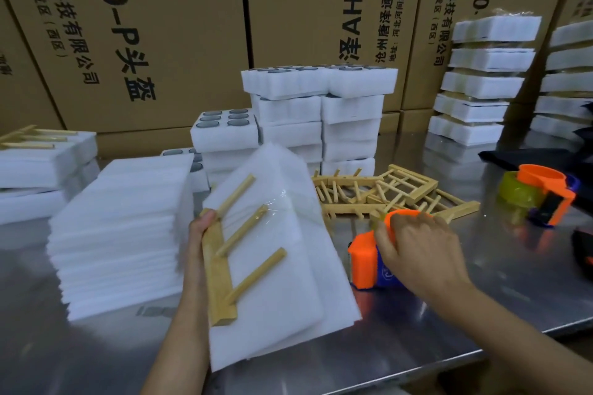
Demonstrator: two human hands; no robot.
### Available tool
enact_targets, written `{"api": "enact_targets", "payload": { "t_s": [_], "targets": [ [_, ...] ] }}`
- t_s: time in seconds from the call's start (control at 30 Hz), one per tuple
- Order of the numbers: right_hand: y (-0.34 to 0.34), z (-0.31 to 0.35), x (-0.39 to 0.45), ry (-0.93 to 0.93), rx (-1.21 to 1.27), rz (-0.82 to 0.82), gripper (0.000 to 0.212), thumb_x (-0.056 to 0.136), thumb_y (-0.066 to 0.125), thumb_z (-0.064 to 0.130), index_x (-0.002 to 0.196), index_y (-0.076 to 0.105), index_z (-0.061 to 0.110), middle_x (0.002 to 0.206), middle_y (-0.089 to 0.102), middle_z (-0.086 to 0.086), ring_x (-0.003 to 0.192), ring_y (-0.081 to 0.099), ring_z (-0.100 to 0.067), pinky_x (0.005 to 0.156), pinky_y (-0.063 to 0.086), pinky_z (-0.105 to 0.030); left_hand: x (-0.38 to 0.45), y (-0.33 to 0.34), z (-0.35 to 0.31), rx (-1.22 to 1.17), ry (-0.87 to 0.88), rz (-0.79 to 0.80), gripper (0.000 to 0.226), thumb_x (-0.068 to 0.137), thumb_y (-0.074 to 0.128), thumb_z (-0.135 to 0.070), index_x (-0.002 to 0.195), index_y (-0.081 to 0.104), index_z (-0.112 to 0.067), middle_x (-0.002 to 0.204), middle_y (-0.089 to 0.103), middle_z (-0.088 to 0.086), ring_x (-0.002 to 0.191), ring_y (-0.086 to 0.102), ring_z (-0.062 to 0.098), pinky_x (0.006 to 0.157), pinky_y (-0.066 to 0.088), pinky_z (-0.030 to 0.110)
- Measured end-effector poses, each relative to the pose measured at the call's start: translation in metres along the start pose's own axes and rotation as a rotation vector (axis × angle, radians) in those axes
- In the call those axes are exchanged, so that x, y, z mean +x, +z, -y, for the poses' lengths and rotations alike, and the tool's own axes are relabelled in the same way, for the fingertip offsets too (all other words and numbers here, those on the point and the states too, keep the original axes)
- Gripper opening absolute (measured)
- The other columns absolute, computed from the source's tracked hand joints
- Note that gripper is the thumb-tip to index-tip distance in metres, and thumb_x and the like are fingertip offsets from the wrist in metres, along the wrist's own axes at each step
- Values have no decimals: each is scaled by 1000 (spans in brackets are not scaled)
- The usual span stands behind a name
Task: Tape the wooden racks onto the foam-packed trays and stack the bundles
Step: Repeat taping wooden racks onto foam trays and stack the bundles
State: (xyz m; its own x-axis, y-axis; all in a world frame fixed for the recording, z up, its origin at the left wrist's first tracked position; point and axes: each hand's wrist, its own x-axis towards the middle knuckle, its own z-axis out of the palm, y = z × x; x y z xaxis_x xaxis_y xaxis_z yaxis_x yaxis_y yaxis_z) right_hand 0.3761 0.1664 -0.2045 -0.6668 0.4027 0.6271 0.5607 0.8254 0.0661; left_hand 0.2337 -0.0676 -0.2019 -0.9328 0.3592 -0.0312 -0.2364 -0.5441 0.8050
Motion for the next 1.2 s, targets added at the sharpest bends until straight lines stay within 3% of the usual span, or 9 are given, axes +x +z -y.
{"api": "enact_targets", "payload": {
  "t_s": [0.13,0.23,0.3,0.43,0.57,0.7,0.9,1.03,1.2],
  "targets": [
    [-30,15,10,87,645,106,26,96,50,27,118,63,22,103,63,11,98,55,-8,74,43,-23,-2,2,1,-27,29,65,56,74,62,-44,121,64,-14,109,64,15,95,64,30,90,52,44],
    [-68,51,12,343,1356,595,25,90,53,58,96,72,43,94,71,26,92,65,6,78,45,-17,-2,8,3,-25,61,82,27,77,63,-35,99,66,-20,101,65,9,92,65,25,83,55,35],
    [-72,66,5,267,1401,716,41,71,65,73,103,65,47,93,71,28,84,68,7,75,53,-23,-4,13,-3,-9,48,129,16,70,69,-36,80,73,-25,84,71,0,75,71,18,62,56,24],
    [-80,68,16,370,1581,625,59,65,88,35,116,57,34,92,75,12,78,74,-10,61,59,-27,-11,26,-29,115,-99,292,63,71,74,-64,120,71,-26,118,72,9,108,70,31,90,56,47],
    [-87,71,38,408,1820,538,64,63,89,23,121,63,21,103,76,-4,88,74,-25,75,61,-41,-12,26,-63,277,3,388,70,76,65,-70,132,63,-29,129,68,3,116,66,23,85,59,34],
    [-87,95,59,454,1854,430,82,57,91,36,130,57,21,115,72,-4,94,73,-27,86,57,-48,-24,6,-75,408,49,345,70,62,80,-59,125,64,-35,118,72,-7,106,71,14,75,61,33],
    [-91,96,86,186,1588,687,67,78,54,76,129,60,33,128,65,11,118,61,-14,106,41,-46,-20,-16,-96,170,115,161,30,59,88,-45,85,82,-34,104,77,1,95,74,20,65,61,48],
    [-76,71,83,208,1344,580,26,92,55,53,109,66,37,119,65,17,114,59,-5,99,45,-35,-14,-27,-118,89,206,68,32,60,84,-45,90,82,-32,109,76,0,96,74,18,67,60,48],
    [-56,75,72,234,1248,563,21,94,57,41,109,69,33,118,65,11,114,57,-10,99,46,-36,-1,-48,-158,134,267,4,21,69,81,-48,88,81,-39,110,76,-4,97,73,15,69,61,47]
  ]
}}
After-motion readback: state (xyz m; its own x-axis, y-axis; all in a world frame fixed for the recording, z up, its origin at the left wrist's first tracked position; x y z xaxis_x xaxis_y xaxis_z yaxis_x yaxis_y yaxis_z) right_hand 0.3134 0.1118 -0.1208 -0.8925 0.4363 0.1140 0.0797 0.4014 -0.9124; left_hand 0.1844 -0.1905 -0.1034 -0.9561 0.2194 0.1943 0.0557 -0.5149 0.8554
